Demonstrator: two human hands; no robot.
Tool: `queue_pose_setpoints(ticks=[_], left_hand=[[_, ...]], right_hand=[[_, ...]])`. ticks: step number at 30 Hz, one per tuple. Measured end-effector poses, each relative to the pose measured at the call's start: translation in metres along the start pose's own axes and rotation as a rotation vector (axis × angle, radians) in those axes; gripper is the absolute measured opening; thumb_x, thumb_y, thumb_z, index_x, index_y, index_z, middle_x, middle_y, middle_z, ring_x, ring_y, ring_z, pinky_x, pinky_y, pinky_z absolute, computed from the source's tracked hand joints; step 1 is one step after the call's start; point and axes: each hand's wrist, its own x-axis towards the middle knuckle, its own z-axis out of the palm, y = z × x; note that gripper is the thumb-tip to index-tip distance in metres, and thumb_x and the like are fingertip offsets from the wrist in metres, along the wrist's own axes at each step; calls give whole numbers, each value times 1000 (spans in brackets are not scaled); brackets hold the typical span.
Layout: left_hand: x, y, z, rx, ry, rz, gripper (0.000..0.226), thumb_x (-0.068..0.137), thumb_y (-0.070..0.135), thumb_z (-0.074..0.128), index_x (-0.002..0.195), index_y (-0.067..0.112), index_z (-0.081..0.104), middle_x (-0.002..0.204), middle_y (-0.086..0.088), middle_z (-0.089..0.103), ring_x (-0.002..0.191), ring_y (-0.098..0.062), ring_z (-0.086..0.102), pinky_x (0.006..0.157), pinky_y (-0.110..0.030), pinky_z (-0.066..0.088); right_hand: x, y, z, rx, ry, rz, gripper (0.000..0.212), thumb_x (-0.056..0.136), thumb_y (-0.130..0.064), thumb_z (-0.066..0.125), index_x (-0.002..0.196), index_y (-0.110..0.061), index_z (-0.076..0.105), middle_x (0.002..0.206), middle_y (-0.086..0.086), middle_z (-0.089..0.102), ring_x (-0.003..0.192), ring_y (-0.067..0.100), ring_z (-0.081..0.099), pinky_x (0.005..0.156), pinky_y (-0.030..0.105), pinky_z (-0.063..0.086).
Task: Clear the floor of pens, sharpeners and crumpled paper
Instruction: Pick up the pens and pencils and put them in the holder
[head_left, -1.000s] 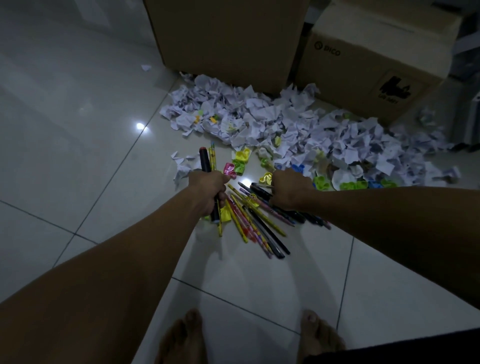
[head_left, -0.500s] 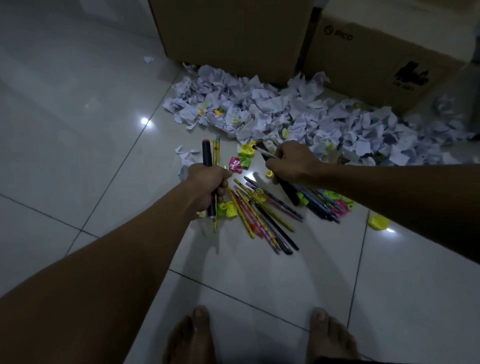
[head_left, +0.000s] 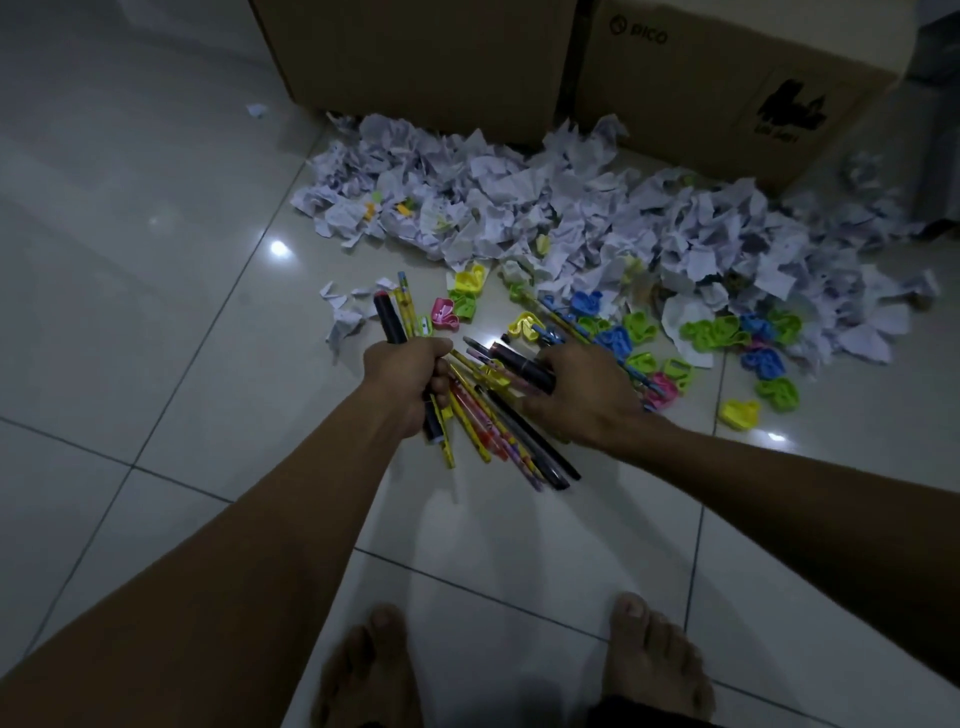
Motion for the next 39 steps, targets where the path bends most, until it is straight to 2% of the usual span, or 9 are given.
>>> queue_pose_setpoints(ticks=[5, 13, 19, 23, 26, 29, 33, 36, 39], left_hand=[[1, -2, -13, -25, -1, 23, 26, 88, 9, 64, 68, 13, 49, 42, 1, 39, 32, -12, 30, 40, -21, 30], [-2, 1, -25, -46, -5, 34, 17, 88, 10, 64, 76, 12, 52, 47, 1, 40, 33, -11, 29, 39, -19, 29], [-5, -3, -24, 42, -37, 59, 7, 87, 9, 64, 89, 5, 58, 52, -4, 47, 34, -12, 36, 39, -20, 33], [-1, -22, -15, 268, 93, 138, 17, 80, 13, 70, 72, 4, 58, 57, -10, 55, 39, -18, 45, 44, -25, 40], [4, -33, -8, 478, 289, 220, 31, 72, 32, 74, 82, 4, 64, 74, -14, 68, 62, -29, 65, 61, -39, 58], [5, -31, -2, 579, 379, 289, 41, 74, 37, 77, 92, 5, 60, 95, -15, 65, 85, -33, 65, 75, -44, 58], [8, -22, 1, 652, 415, 284, 43, 74, 33, 77, 102, 7, 58, 106, -14, 60, 93, -35, 62, 82, -43, 55], [17, -20, 1, 616, 412, 245, 33, 76, 23, 72, 100, 6, 56, 106, -17, 61, 94, -36, 62, 81, -41, 56], [19, -17, -2, 466, 301, 232, 25, 73, 22, 68, 86, 2, 60, 83, -15, 63, 68, -31, 63, 59, -36, 57]], right_hand=[[7, -7, 22, -89, 64, -6, 40, 73, -50, 74, 69, -17, 53, 70, 1, 51, 63, 19, 53, 57, 29, 44], [15, -11, 35, -33, 25, 84, 22, 82, -32, 68, 80, -12, 59, 76, 3, 57, 75, 28, 62, 60, 33, 47], [17, -9, 21, 33, 10, 105, 23, 85, -30, 61, 69, -16, 54, 62, 0, 53, 62, 23, 58, 57, 32, 47], [15, -5, 7, 298, 21, 203, 16, 88, -27, 58, 78, -17, 66, 66, 0, 69, 62, 17, 67, 63, 33, 55], [6, -2, 3, 576, -24, 284, 24, 93, -17, 55, 70, -16, 61, 61, 0, 68, 58, 12, 66, 59, 31, 52], [-8, -6, -5, 796, -104, 297, 25, 97, -8, 51, 73, -6, 57, 60, 6, 58, 51, 13, 56, 52, 27, 48], [-24, -5, -5, 955, -169, 284, 19, 98, -9, 51, 84, 1, 58, 62, 9, 60, 50, 22, 60, 48, 30, 51], [-28, -1, -1, 928, -163, 281, 21, 99, -10, 51, 86, 6, 58, 59, 6, 62, 45, 19, 57, 44, 27, 47], [-26, 1, 3, 917, -147, 314, 17, 97, -7, 49, 82, -2, 52, 66, 14, 54, 47, 20, 53, 45, 29, 45]])
